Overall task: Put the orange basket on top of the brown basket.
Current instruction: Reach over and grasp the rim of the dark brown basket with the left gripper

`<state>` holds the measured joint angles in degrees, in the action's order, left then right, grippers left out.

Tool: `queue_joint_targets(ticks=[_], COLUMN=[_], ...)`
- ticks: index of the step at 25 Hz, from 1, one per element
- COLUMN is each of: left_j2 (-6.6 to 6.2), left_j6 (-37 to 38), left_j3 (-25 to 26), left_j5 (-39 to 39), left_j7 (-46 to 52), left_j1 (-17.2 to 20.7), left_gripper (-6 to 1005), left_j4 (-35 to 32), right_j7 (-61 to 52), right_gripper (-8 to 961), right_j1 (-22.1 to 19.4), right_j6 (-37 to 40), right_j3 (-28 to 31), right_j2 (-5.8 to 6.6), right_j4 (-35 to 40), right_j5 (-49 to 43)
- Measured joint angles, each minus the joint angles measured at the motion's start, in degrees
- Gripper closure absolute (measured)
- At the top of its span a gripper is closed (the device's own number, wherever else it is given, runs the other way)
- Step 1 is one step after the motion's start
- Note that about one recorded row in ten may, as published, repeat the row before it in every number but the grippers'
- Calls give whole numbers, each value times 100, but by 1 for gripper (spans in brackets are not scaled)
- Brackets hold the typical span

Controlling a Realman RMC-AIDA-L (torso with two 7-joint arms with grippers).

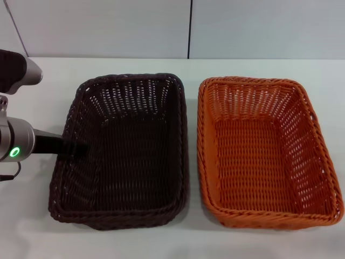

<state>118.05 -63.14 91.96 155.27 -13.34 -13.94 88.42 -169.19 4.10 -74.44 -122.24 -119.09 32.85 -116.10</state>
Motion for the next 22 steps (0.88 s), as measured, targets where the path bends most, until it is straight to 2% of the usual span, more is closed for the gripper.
queue_joint_targets(ticks=[4,9,17,18,20,22], left_j2=[-1,1,-1,-6,-7,-8], left_j6=[-37,-44,-88,-164,-185,-373], left_j3=[-35,-50,-39,19,29,89], left_j5=[3,-14,-70,-283,-320,-368], left_j7=[-69,-131,-288,-738,-879,-1448], left_j1=[-3,-21,42,52,50,-7], left_gripper=[241,469,722,724,729,734], left_j4=[31,8,236,321,329,385], right_j7=[0,0,0,0,0,0], right_gripper=[269,269,269,269,269,269], right_j1=[2,2,-1,-1,-3,-10], right_j6=[-1,-1,-1,-2,-10,-24], right_j3=[-1,-1,4,3,4,7], right_j2=[0,0,0,0,0,0], right_j4=[5,11,4,7,11,13], right_j5=[0,0,0,0,0,0])
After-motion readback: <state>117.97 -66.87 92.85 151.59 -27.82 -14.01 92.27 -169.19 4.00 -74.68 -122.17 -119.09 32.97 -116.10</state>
